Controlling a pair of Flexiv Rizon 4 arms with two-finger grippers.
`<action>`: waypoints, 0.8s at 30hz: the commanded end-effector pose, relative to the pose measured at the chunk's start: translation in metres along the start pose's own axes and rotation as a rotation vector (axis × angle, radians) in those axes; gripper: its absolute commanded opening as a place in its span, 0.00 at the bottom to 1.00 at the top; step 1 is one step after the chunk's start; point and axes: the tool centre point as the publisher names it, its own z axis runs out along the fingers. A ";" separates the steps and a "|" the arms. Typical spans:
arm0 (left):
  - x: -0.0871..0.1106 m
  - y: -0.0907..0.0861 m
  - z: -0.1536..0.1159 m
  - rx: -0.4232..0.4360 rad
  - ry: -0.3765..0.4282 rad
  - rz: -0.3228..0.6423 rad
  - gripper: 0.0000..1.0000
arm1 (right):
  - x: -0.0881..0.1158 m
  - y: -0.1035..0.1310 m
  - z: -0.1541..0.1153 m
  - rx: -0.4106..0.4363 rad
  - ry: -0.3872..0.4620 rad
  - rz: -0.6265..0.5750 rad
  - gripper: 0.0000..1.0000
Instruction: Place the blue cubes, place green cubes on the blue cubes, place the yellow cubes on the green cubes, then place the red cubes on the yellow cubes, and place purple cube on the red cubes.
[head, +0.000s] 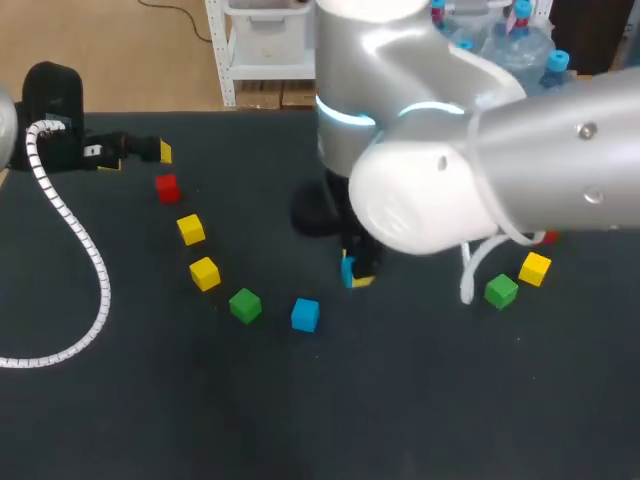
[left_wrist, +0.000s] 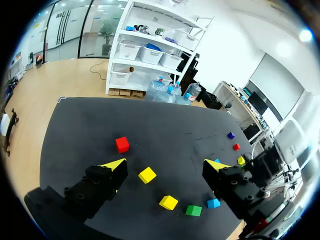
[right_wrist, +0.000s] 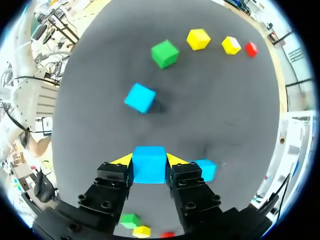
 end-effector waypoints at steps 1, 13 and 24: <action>0.001 0.002 0.000 0.008 -0.005 0.001 1.00 | -0.003 -0.038 0.003 -0.070 0.008 -0.010 0.00; 0.001 0.002 0.000 0.008 -0.005 0.001 1.00 | -0.011 -0.063 0.011 -0.093 0.031 -0.034 0.00; 0.001 0.002 0.000 0.008 -0.005 0.001 1.00 | -0.003 -0.069 0.035 -0.140 0.026 -0.058 0.00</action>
